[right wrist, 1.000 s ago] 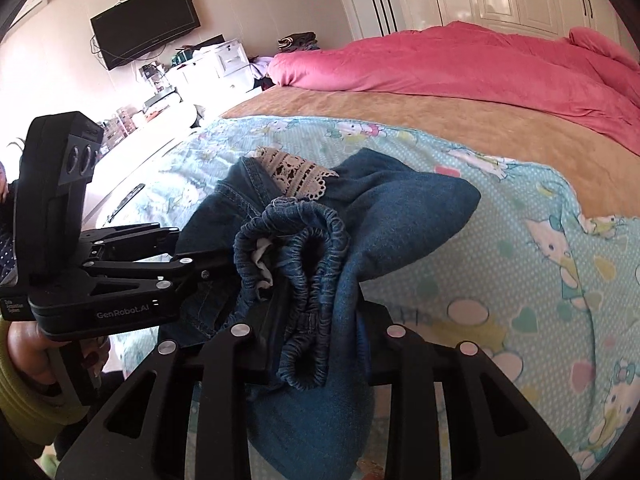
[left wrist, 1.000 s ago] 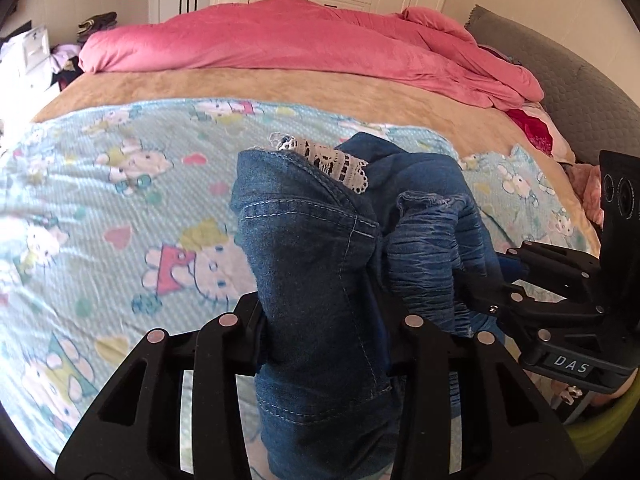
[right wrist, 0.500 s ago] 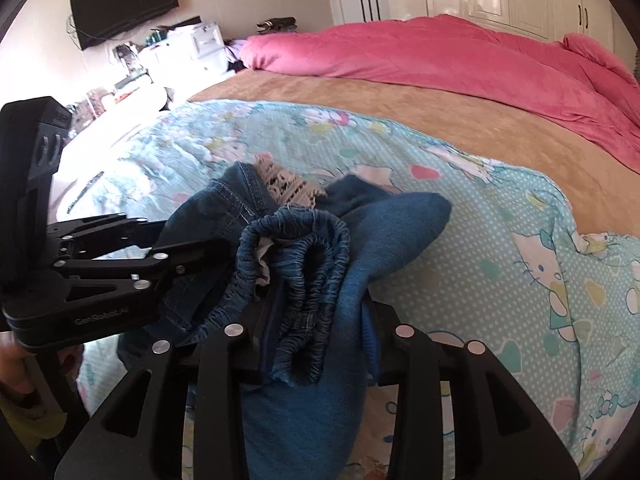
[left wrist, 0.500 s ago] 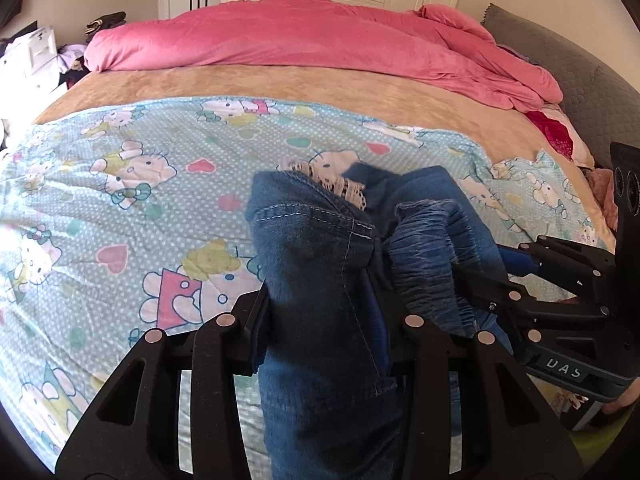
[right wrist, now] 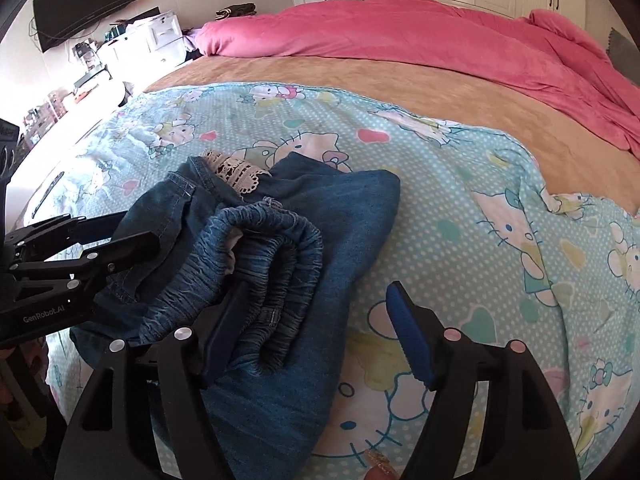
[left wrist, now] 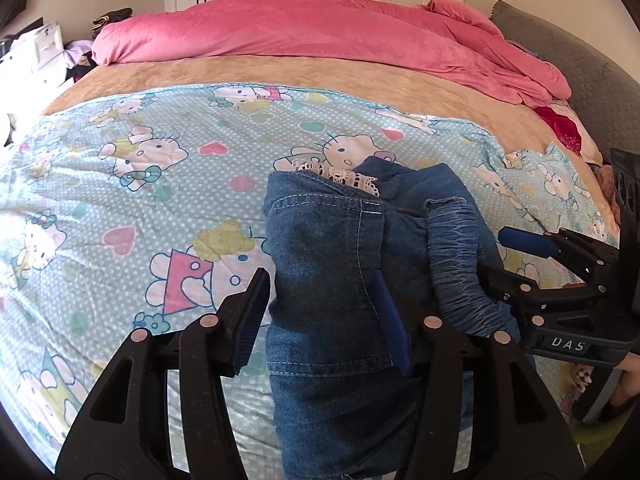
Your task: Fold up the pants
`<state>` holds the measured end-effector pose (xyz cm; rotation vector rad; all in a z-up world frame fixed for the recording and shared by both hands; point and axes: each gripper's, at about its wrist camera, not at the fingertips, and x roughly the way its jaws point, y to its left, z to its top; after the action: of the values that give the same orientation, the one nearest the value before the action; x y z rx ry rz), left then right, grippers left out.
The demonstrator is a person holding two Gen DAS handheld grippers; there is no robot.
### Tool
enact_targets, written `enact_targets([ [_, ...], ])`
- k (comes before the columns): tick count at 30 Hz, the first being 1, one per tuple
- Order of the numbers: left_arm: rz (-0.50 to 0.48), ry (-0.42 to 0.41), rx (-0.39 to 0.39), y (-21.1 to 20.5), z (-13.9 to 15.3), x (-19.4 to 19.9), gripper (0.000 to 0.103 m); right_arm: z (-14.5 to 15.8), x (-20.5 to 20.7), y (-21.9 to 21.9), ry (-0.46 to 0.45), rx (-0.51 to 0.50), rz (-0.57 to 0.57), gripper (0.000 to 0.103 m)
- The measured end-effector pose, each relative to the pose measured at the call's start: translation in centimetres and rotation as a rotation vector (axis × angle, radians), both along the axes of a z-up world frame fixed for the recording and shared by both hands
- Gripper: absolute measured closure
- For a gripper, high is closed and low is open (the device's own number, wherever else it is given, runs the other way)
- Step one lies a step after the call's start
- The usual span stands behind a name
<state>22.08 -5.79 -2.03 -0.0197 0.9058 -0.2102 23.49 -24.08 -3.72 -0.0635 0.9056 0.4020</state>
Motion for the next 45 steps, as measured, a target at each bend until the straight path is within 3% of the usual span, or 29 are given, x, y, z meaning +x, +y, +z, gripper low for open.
enact_targets([
  [2,0.007,-0.006,-0.005,0.2,0.3,-0.4,0.044,0.4,-0.3,-0.1,-0.011,0.004,-0.003,0.033],
  [5,0.019,-0.02,-0.012,0.6,1.0,-0.9,0.037,1.3,-1.1,-0.5,-0.039,0.013,-0.014,0.033],
  [6,0.025,-0.03,-0.012,0.8,1.3,-1.1,0.034,1.7,-1.3,-0.7,-0.046,0.017,-0.017,0.028],
  [7,0.03,-0.039,-0.012,1.0,1.6,-1.4,0.031,2.1,-1.7,-0.8,-0.058,0.023,-0.023,0.015],
  [8,0.035,-0.047,-0.014,1.1,1.9,-1.7,0.029,2.4,-2.0,-0.9,-0.07,0.028,-0.027,0.011],
  [13,0.056,-0.095,-0.02,1.7,3.8,-3.5,0.01,4.7,-4.3,-1.4,-0.139,0.043,-0.04,0.008],
  [21,0.067,-0.159,-0.003,1.9,6.2,-7.7,0.009,7.1,-7.0,-2.9,-0.187,0.129,-0.075,0.005],
  [28,0.078,-0.185,-0.008,2.0,7.0,-10.5,0.009,7.7,-9.7,-2.9,-0.209,0.117,-0.083,0.005],
  [36,0.086,-0.183,-0.01,2.2,6.7,-13.3,0.009,7.8,-13.3,-2.3,-0.245,0.088,-0.08,0.005],
  [45,0.112,-0.153,-0.003,3.3,5.3,-15.8,0.009,7.2,-15.8,-2.1,-0.226,0.065,-0.081,0.004],
])
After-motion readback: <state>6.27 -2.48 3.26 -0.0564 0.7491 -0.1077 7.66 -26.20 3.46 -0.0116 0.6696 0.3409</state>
